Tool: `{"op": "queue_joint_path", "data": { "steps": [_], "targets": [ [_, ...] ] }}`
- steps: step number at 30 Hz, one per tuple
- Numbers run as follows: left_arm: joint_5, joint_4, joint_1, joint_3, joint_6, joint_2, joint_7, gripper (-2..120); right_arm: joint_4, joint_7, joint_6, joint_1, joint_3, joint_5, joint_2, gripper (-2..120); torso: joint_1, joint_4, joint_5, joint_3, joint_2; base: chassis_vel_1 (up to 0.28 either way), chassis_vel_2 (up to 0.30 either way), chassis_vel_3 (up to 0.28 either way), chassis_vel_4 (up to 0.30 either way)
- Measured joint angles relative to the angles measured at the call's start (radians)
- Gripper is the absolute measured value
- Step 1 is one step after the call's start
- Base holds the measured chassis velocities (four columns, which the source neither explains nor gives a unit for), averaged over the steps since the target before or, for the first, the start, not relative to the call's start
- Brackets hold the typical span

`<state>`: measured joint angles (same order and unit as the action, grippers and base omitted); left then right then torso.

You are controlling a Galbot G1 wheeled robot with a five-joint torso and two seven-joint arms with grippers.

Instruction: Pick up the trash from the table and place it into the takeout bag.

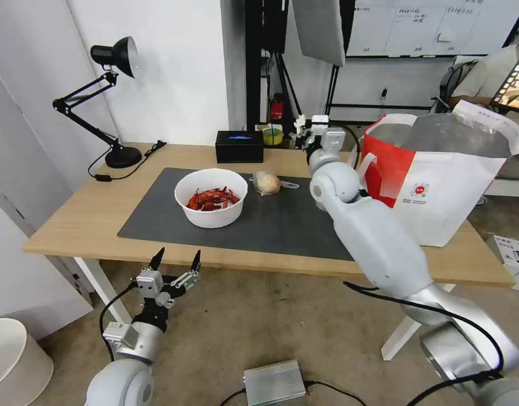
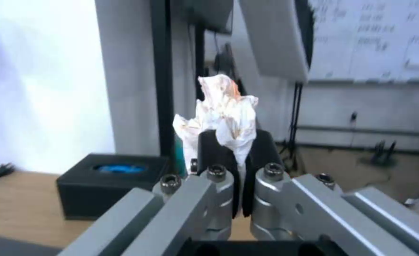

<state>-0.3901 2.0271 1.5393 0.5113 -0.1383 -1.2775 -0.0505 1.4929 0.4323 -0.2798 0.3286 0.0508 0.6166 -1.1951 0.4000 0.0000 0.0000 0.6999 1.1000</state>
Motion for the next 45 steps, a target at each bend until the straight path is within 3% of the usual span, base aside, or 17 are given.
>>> {"op": "queue_joint_path", "data": {
  "steps": [10,19,23,31,38,45],
  "targets": [
    [0.001,-0.039,-0.032,-0.033,0.0,-0.004,-0.001,100,0.113,-0.054,0.111,0.076,-0.092,-0.046,0.102,0,0.0,-0.0001,0.0,0.0,0.0,0.0,0.0,0.0,0.0],
    [0.001,-0.052,-0.042,-0.041,0.001,-0.009,-0.001,100,0.131,-0.048,0.292,0.151,-0.209,-0.124,0.128,0,0.0,0.0,0.0001,0.0,0.0,0.0,0.0,0.0,0.0],
    [0.0,-0.053,-0.042,-0.043,0.002,-0.008,-0.001,100,0.158,-0.005,0.309,0.179,-0.25,-0.114,0.133,0,0.0,0.0,0.0001,0.0,0.0,0.0,0.0,0.0,0.0],
    [0.001,-0.051,-0.036,-0.047,0.003,-0.009,-0.002,100,0.202,0.118,0.279,0.239,-0.323,-0.059,0.164,0,0.0,0.0,0.0002,0.0,0.0,0.0,0.0,0.0,0.0],
    [0.008,-0.042,-0.034,-0.062,0.005,-0.012,-0.004,100,0.26,0.268,0.123,0.266,-0.381,0.116,0.226,0,0.0,0.0,0.0001,0.0,0.0,0.0,0.0,0.0,0.0],
    [0.014,-0.042,-0.032,-0.07,0.005,-0.015,-0.005,100,0.299,0.326,0.007,0.237,-0.404,0.249,0.293,0,0.0,0.0,0.0,0.0,0.0,0.0,0.0,0.0,0.0]
  ]
}}
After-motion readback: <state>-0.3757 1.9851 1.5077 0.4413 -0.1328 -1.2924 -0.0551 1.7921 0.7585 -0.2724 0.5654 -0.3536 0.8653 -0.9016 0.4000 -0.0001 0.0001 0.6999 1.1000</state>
